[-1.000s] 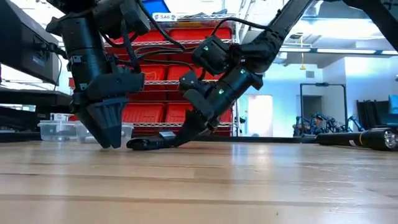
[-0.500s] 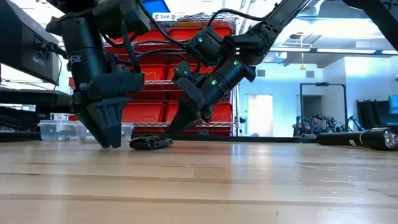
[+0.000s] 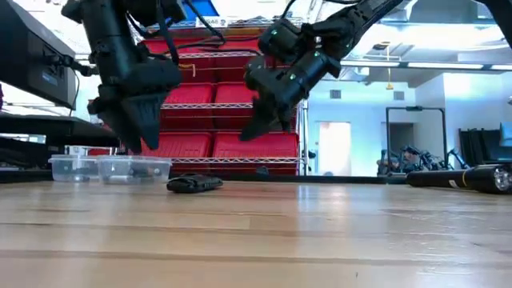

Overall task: Insert battery
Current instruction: Close the remote's battery compartment

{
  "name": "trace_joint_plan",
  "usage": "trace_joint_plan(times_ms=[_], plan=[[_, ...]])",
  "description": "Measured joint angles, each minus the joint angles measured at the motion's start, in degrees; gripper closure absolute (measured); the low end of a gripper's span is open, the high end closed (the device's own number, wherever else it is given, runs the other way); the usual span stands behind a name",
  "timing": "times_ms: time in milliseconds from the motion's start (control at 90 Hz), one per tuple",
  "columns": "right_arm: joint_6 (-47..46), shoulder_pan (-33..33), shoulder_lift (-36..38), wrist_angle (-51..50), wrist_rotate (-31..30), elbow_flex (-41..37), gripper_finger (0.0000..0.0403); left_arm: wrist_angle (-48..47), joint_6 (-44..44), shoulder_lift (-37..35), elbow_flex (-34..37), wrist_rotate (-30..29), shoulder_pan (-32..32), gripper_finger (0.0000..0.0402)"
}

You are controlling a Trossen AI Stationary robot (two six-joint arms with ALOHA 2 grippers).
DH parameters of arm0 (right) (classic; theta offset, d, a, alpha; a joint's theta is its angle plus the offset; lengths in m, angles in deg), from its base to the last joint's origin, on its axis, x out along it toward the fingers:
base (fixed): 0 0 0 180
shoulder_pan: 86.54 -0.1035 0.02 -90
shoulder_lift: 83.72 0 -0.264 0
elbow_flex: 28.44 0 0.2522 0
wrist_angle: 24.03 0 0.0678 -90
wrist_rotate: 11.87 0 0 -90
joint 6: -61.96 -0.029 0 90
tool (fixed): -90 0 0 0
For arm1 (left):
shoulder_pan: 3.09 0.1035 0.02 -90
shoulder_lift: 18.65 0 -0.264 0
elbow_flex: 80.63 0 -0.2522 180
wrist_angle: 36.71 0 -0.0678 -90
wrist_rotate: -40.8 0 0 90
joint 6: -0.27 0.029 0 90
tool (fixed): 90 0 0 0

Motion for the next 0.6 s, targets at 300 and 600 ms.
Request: trace_joint_plan(times_ms=[300, 600], plan=[[3.6, 3.7, 0.2, -3.1, 6.1, -0.8, 0.0403, 3.5, 21.9, 6.4, 0.0, 3.7, 9.5, 0.0181], [-2.1, 0.6, 0.2, 6.6, 7.1, -10.0, 0.0403, 10.8, 39.2, 14.3, -0.2, 5.7, 9.5, 0.0181]])
